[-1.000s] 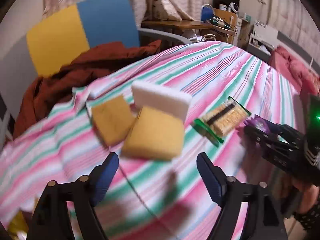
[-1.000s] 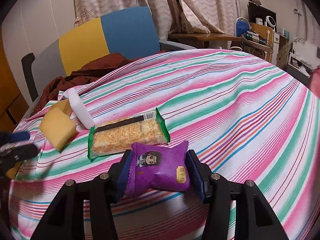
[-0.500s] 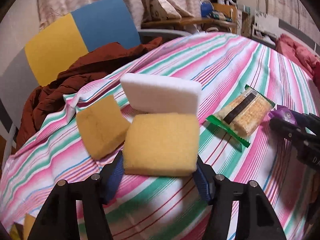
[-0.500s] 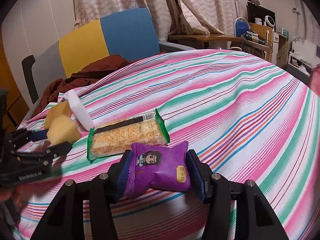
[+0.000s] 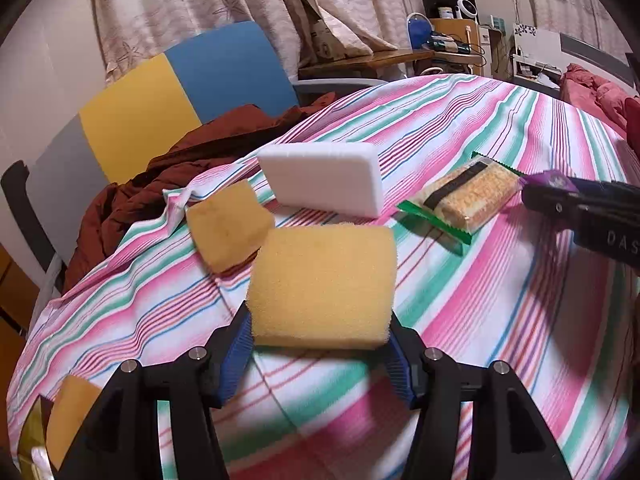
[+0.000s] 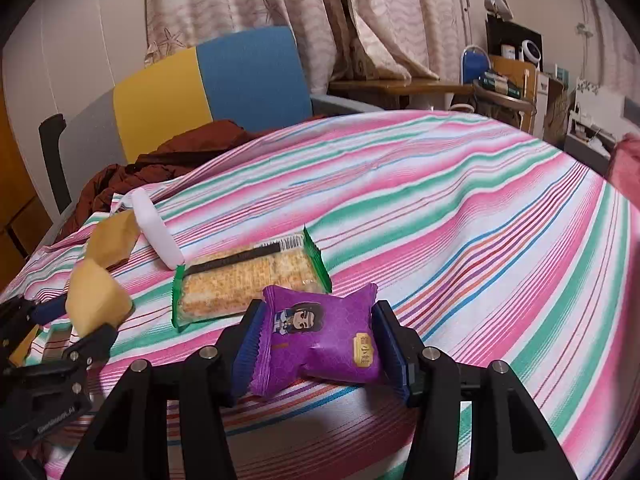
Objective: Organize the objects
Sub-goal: 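Grasp a purple snack packet with the right tool while the left tool grasps a yellow sponge, then carry the sponge and packet over the gold tray and open both tools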
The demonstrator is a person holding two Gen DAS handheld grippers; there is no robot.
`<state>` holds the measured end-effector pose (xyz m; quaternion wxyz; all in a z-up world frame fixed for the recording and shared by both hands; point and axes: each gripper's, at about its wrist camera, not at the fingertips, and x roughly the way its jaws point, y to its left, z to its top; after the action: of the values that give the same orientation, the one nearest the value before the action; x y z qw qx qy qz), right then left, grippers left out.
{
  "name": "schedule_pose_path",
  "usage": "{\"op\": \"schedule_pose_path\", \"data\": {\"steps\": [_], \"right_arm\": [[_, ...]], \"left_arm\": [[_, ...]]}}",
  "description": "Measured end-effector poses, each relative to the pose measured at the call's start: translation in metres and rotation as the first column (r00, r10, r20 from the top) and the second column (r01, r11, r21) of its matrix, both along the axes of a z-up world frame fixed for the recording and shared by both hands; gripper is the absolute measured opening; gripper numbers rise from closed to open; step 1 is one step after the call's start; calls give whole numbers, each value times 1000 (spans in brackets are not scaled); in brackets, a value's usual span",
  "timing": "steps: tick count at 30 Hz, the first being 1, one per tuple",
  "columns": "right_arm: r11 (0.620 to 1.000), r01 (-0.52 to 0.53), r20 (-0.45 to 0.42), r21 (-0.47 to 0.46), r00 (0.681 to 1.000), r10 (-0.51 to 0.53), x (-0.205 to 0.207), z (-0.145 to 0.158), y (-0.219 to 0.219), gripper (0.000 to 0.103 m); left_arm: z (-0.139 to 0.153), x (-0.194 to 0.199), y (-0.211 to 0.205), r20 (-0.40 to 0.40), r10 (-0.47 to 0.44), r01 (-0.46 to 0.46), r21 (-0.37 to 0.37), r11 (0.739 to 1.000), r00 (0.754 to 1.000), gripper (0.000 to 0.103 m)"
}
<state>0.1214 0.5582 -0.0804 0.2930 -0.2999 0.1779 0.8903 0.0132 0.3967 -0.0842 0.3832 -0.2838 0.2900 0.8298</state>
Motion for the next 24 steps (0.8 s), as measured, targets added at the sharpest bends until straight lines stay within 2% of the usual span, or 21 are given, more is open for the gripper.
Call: {"op": "schedule_pose_path", "data": {"steps": [6, 13, 20, 24], "right_arm": [[996, -22, -2, 88, 1000, 22, -1, 10, -17, 55], [991, -60, 2, 123, 998, 60, -2, 16, -40, 55], [985, -146, 5, 90, 989, 147, -5, 17, -73, 55], [982, -189, -35, 17, 981, 190, -4, 18, -94, 55]], "left_arm": [[1, 9, -16, 3, 1, -1, 21, 1000, 1000, 59], [3, 21, -32, -12, 1, 0, 45, 999, 1000, 58], [4, 36, -46, -37, 2, 0, 39, 999, 999, 58], [5, 47, -54, -34, -24, 25, 47, 999, 999, 58]]}}
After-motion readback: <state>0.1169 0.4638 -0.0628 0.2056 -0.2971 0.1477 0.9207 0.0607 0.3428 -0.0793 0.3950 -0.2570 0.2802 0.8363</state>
